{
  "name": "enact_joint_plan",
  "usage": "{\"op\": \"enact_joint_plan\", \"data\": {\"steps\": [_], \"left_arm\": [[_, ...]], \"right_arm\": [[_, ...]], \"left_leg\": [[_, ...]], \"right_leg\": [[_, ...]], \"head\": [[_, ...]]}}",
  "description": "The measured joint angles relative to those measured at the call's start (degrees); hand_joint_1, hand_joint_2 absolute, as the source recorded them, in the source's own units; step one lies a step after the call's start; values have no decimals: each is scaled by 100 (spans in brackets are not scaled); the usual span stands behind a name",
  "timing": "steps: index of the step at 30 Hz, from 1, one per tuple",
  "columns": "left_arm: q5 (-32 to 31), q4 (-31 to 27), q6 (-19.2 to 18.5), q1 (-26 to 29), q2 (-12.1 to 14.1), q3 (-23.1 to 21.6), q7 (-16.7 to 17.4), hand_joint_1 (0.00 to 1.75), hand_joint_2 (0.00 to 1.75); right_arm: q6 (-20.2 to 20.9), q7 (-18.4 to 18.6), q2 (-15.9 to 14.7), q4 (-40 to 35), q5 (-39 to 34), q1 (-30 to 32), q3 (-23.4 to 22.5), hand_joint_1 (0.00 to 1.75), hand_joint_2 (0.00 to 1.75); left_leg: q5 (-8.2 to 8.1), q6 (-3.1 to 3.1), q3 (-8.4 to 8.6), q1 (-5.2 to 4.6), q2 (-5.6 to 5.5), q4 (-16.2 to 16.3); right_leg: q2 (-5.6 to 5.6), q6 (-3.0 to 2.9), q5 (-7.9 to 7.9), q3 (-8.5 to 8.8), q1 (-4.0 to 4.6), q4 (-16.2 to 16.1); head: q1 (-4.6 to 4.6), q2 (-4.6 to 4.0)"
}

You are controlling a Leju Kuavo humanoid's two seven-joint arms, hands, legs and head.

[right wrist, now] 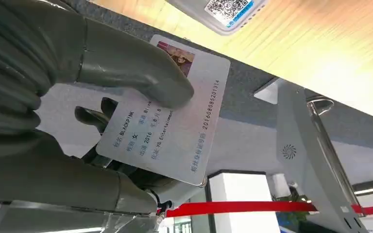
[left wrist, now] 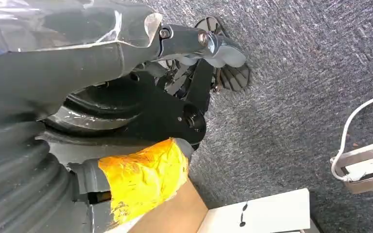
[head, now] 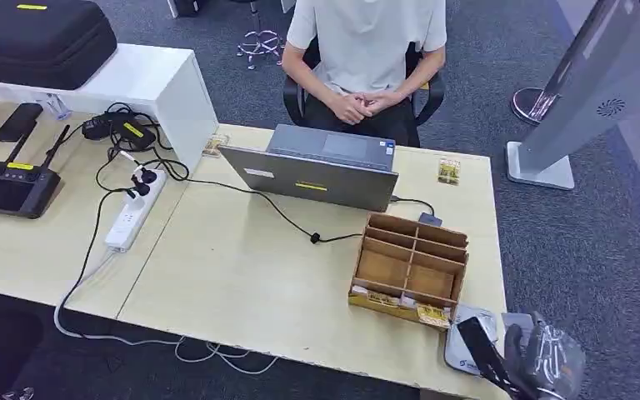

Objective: Pass the card to the sensor for recognition and then transmit it.

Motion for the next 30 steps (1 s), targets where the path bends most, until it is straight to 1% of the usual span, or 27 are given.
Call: {"op": "enact_joint_plan", "data": {"steps": [15,30], "left_arm": [[31,0,-13,0,-15,2,-48,0,175],[39,0,-20,-1,-22,85,-53,0,175]], "right_arm": [[35,-52,162,57,125,-52,-13,175,175],[26,-101,208,254,127,14,26,175,175]], "left_leg": [[0,0,0,0,0,0],[0,0,3,1,5,0]], "right_leg": [[0,0,0,0,0,0],[4,-1,0,1,1,0]], "head": [[0,0],[0,0]]}}
